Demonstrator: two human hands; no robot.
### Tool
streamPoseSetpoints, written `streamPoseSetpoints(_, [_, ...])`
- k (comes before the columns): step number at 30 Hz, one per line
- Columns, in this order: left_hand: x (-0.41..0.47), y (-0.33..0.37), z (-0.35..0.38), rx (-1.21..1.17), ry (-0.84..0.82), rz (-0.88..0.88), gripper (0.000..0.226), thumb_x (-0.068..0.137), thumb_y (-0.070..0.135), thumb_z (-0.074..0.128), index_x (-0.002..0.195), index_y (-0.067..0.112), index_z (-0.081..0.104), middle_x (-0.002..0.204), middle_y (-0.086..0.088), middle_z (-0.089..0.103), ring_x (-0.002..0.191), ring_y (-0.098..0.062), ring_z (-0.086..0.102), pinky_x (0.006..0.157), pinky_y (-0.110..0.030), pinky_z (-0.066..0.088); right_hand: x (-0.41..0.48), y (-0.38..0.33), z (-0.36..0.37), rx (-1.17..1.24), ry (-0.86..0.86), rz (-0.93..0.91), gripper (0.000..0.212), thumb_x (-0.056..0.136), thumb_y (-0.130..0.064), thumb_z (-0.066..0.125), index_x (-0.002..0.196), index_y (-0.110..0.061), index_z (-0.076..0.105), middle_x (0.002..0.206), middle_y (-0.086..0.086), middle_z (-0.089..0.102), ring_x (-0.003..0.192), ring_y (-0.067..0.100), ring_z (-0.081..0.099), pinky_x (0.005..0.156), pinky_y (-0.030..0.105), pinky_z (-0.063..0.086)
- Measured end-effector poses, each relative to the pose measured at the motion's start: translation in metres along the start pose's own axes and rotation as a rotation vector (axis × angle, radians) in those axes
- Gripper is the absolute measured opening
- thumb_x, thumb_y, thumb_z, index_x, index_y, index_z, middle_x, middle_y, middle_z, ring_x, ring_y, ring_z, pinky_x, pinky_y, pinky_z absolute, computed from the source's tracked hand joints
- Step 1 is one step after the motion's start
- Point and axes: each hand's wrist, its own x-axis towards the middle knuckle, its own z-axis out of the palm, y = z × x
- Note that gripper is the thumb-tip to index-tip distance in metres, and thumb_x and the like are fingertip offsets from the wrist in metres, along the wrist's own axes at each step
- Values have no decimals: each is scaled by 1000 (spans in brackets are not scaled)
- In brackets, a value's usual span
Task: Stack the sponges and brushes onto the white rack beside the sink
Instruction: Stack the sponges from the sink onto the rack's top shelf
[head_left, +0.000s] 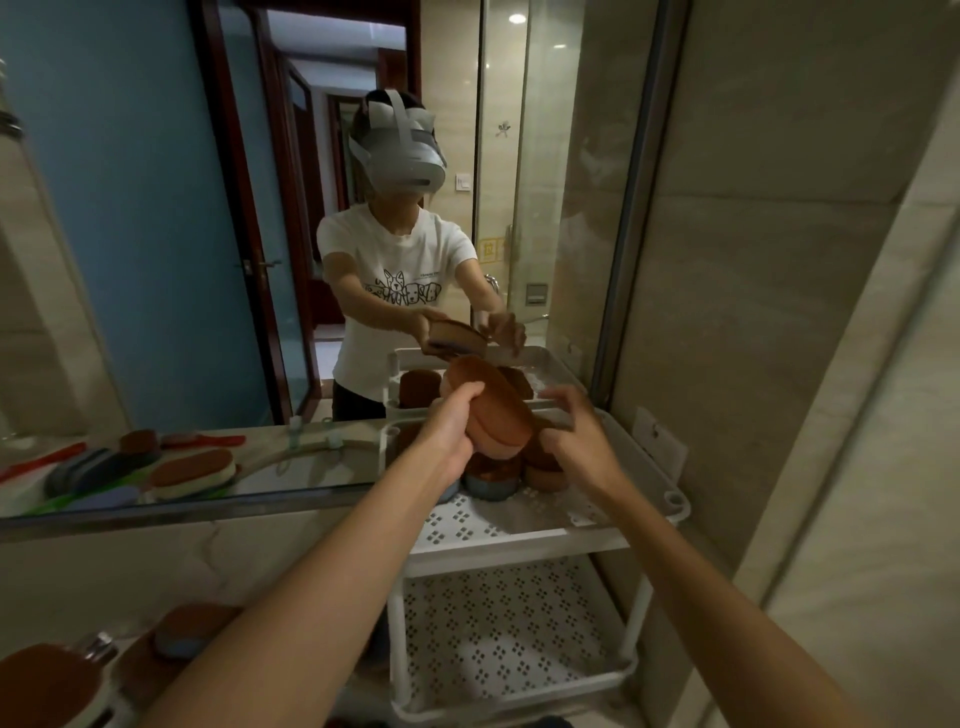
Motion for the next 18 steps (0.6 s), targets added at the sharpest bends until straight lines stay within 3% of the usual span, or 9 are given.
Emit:
streamPoseSetpoints(3, [3,-8,22,71,-21,-22,42,94,18,51,134,6,45,128,-20,59,117,-31,58,100,-42,47,-15,-3,-7,-91,-167,-66,54,78,-7,64,124,-19,38,102,-11,48,92,4,54,75,14,44])
streamPoseSetpoints(6, [0,-18,39,137,-110,-101,40,98,22,45,135,7,45,131,-17,57,120,-31,55,95,-39,46,-12,9,-13,-127,-58,-23,47,82,-22,68,118,-25,37,112,-4,49,103,14,53,81,22,47])
streamPoseSetpoints(8, [1,-25,43,293,-139,-42,37,99,27,39,129,9,50,129,-15,58,121,-30,55,97,-38,44,-8,18,-18,-55,72,66,43,81,-43,66,111,-26,40,113,-2,54,102,17,57,85,32,51])
streamPoseSetpoints(9, [3,-27,42,446,-118,55,36,100,28,37,125,9,53,127,-16,59,120,-30,54,98,-38,44,-6,22,-19,-24,140,100,47,79,-53,64,111,-25,43,112,-1,56,101,18,59,85,34,51])
streamPoseSetpoints(11, [8,-34,34,969,-88,297,36,99,29,34,128,13,50,132,-16,54,124,-30,49,103,-39,39,1,30,-23,-22,241,141,56,77,-64,59,115,-24,48,112,1,61,101,19,61,83,33,51])
streamPoseSetpoints(14, [15,-52,20,1782,-247,317,56,97,47,28,149,30,16,159,-11,10,147,-33,7,117,-51,7,8,36,-26,-212,209,224,62,82,-70,44,125,-25,49,119,1,61,106,20,59,92,35,48])
streamPoseSetpoints(16, [16,-60,15,1968,-283,282,63,95,55,25,150,34,1,160,-7,-8,147,-33,-9,117,-53,-4,13,37,-25,-338,180,248,61,88,-66,37,132,-24,45,129,4,56,115,24,55,97,36,43])
streamPoseSetpoints(18, [17,-61,13,1997,-266,308,62,96,53,24,150,34,-1,160,-8,-9,147,-34,-8,117,-53,-4,17,39,-23,-435,158,258,62,91,-62,33,140,-24,37,141,7,47,127,27,47,106,39,38])
